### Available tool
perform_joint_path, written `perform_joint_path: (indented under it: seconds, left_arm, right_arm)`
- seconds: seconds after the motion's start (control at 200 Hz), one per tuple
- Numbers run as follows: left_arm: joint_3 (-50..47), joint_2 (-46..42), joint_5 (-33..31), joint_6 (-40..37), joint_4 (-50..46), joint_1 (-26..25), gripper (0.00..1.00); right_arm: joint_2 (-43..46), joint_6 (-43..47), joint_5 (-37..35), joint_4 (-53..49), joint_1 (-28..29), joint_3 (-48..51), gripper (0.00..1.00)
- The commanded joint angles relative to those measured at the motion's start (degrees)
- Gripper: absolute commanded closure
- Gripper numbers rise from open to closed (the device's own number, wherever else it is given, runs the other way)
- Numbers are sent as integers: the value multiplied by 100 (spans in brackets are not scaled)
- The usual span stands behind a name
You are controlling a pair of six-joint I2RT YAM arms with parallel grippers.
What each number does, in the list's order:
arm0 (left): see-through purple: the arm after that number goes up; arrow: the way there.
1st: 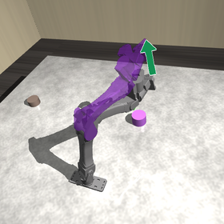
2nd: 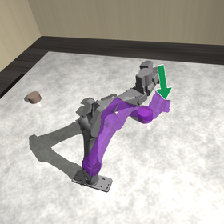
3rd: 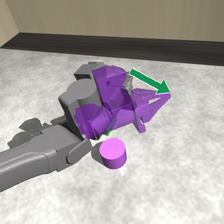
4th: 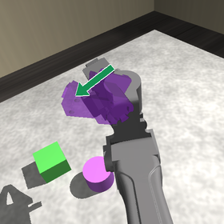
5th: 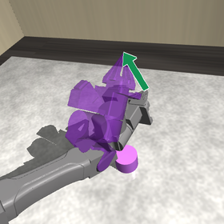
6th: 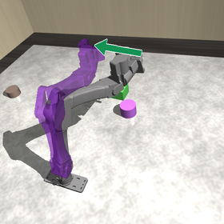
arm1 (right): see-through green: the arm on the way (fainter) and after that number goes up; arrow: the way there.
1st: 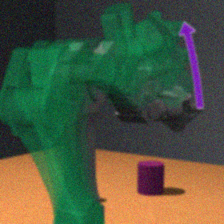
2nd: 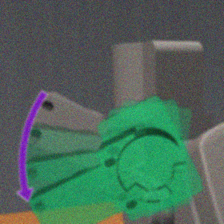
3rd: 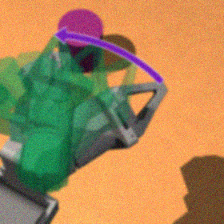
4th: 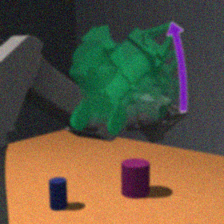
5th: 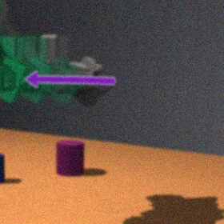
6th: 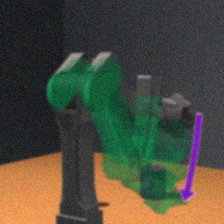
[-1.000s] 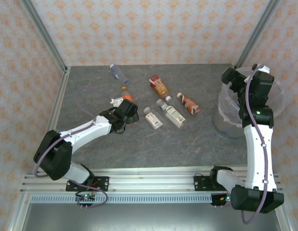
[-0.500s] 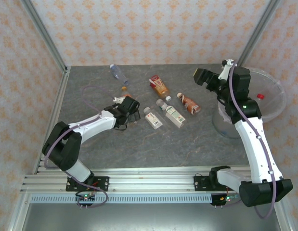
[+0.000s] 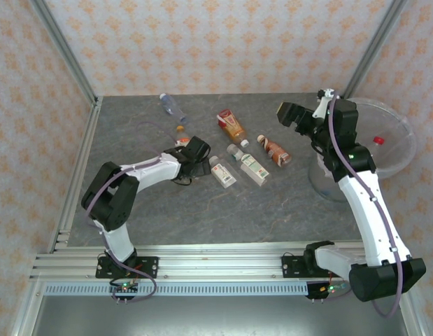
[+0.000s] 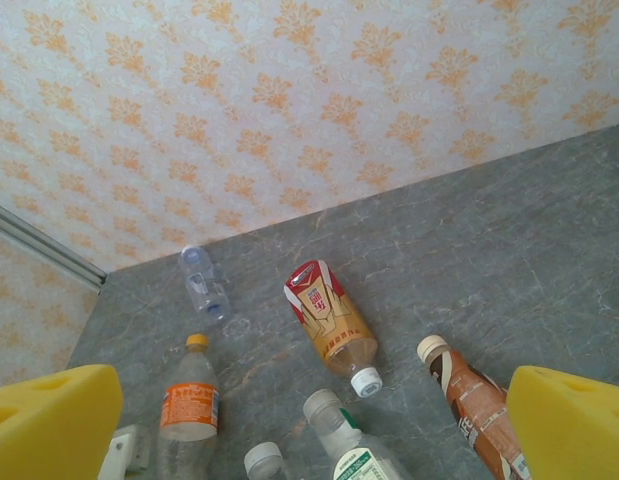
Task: Put the plastic bottles in the bin
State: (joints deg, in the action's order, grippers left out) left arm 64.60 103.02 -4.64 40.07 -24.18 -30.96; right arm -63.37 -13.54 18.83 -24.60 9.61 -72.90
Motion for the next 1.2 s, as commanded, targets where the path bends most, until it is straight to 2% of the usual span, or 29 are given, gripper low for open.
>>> perform_joint_path:
  seconds: [0.0, 0.445, 0.731, 0.891, 1.131, 1.196]
  left_arm:
    - [140, 108, 51, -105, 42, 29, 3]
    - [-139, 148, 25, -397, 374, 28, 22]
    - [-197, -11, -50, -670, 307, 20, 42]
    - [-284, -246, -111, -794, 320, 18, 45]
    - [-680, -829, 79, -914, 859, -11, 52]
    - [-741, -985, 134, -1150, 985, -69, 52]
  right_arm:
    - [210, -13, -150, -41, 41, 20, 1]
    - [191, -16, -228, -120, 39, 66, 1]
    - [211, -100, -204, -89, 41, 137, 1]
    - [203, -192, -165, -54, 45, 196, 1]
    - [181, -433, -39, 36, 58, 256, 1]
    - [177, -505, 52, 107, 59, 300, 1]
